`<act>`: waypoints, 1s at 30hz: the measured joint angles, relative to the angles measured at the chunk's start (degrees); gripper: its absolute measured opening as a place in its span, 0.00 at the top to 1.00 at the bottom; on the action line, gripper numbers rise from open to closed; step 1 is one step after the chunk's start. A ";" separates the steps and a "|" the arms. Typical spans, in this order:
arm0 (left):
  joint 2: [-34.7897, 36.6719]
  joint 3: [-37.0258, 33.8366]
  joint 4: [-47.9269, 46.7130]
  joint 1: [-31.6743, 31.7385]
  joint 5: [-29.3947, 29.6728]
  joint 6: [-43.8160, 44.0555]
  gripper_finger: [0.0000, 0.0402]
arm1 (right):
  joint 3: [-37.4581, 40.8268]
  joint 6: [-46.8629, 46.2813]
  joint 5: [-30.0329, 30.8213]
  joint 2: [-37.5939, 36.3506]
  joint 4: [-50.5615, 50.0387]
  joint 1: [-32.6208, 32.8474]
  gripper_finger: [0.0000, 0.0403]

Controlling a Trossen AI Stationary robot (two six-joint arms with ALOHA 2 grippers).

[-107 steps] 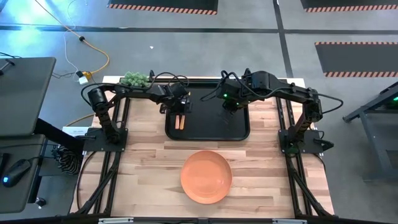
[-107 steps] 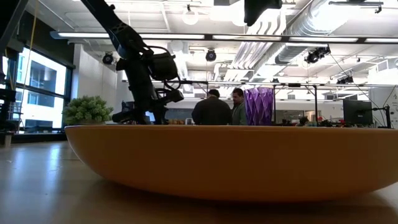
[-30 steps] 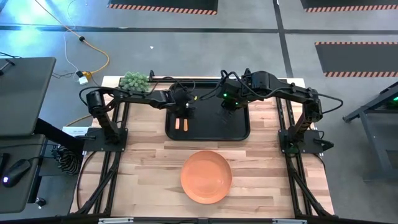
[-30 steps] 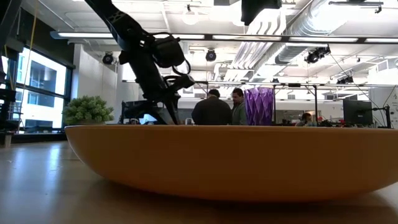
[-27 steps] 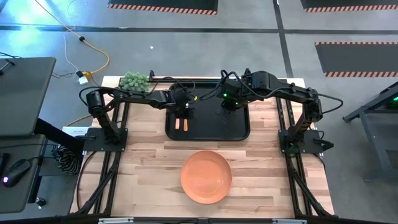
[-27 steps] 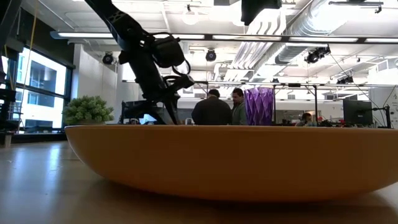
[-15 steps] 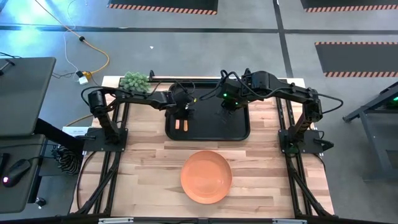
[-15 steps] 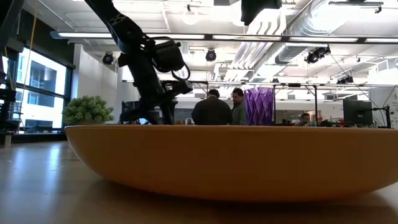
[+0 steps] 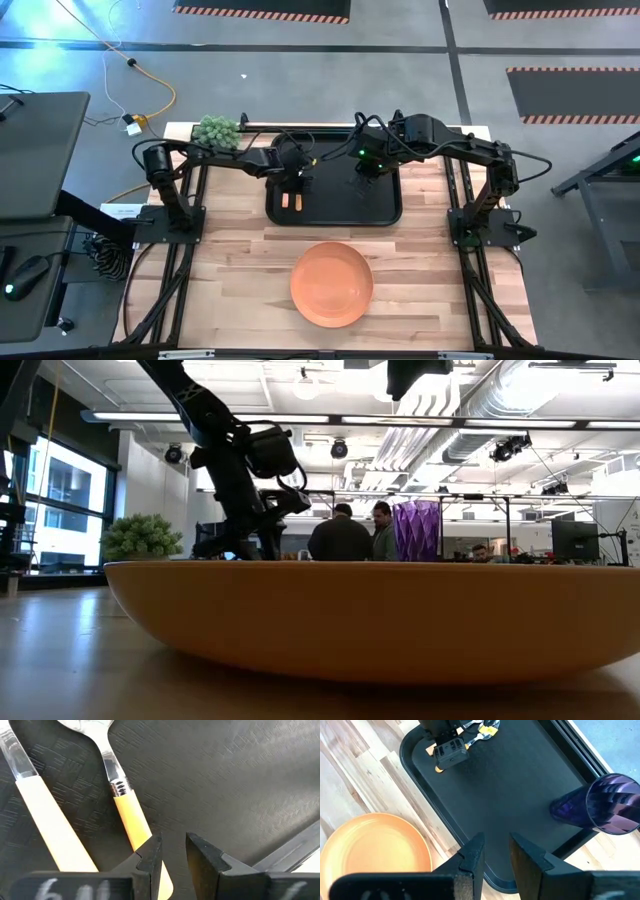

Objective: Pick and place plate/cup/fork/spoon on tray
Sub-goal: Put the orange spoon to the right of the fork on the black serving tray

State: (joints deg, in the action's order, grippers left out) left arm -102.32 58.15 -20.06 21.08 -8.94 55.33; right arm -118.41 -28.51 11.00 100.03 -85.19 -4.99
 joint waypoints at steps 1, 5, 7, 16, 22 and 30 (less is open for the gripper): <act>0.00 0.00 -0.06 0.00 0.01 -0.07 0.81 | 0.00 0.00 0.00 0.00 0.00 0.00 0.80; 0.00 0.00 -0.25 0.00 0.03 -0.44 0.81 | 0.00 -0.02 0.00 0.00 0.00 0.00 0.80; 0.00 0.00 -0.25 0.00 0.03 -0.44 0.81 | -0.01 -0.02 0.00 0.00 0.00 0.00 0.80; 0.00 0.00 -1.81 0.00 0.15 -0.93 0.81 | 0.00 -0.02 0.00 0.00 0.00 0.00 0.80; 0.00 0.00 -1.63 0.00 0.29 -0.98 0.81 | 0.00 -0.11 0.00 0.00 0.00 0.00 0.80; 0.02 0.00 -2.11 0.00 0.32 -1.03 0.81 | 0.00 -0.20 0.00 0.00 0.00 0.00 0.80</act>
State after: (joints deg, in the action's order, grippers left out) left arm -102.30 58.15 -22.17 21.08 -8.62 54.30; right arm -118.41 -28.71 11.00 100.03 -85.19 -4.99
